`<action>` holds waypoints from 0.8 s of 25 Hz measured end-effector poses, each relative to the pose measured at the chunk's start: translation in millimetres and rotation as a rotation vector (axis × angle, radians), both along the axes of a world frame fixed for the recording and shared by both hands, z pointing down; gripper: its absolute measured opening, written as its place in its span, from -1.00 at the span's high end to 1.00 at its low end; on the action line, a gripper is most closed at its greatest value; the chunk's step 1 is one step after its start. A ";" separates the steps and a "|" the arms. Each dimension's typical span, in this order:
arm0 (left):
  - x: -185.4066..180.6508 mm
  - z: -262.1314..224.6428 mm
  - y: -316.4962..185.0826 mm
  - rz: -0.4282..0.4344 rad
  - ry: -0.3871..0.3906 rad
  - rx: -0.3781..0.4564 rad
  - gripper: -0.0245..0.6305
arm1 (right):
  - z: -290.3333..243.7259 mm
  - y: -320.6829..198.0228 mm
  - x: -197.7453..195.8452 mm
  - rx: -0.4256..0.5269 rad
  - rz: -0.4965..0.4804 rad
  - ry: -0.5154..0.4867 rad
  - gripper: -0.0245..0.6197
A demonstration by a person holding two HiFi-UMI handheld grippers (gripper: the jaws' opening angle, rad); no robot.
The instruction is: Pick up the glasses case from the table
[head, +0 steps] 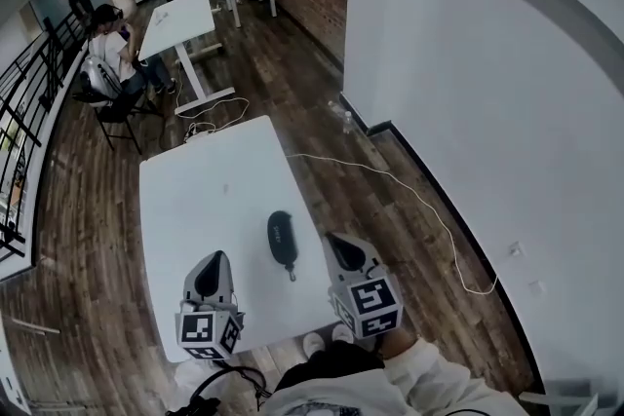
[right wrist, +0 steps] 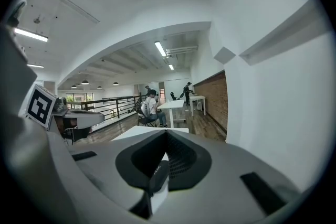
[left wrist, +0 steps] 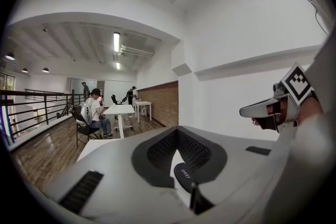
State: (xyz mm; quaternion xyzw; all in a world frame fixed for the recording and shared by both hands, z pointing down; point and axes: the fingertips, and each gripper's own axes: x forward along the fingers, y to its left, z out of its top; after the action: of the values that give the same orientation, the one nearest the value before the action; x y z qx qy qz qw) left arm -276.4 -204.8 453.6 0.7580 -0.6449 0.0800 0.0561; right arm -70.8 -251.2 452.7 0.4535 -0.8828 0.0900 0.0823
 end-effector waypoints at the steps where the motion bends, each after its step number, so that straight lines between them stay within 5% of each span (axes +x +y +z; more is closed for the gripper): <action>1: 0.0 3.8 -4.1 -0.001 0.006 -0.015 0.84 | 3.1 -3.9 -0.1 -0.006 -0.003 -0.002 0.90; 8: 6.0 46.6 -42.4 0.011 0.111 -0.182 0.79 | 15.2 -29.5 12.0 -0.040 0.002 -0.019 0.90; 13: 37.6 90.2 -75.4 0.083 0.196 -0.318 -0.10 | 28.4 -43.3 37.4 -0.072 0.033 -0.021 0.90; 16: 51.7 123.0 -92.1 0.082 0.211 -0.413 -0.37 | 31.4 -48.6 52.6 -0.078 0.051 -0.011 0.90; 20: 56.7 173.9 -112.3 0.031 0.204 -0.526 -0.46 | 36.3 -51.3 75.2 -0.089 0.080 0.007 0.90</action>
State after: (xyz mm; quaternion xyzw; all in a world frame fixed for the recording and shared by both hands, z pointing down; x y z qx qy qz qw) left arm -219.7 -317.1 627.6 0.7314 -0.5814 0.1687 0.3140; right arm 4.4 -302.5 489.0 0.4848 -0.8587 0.1311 0.1018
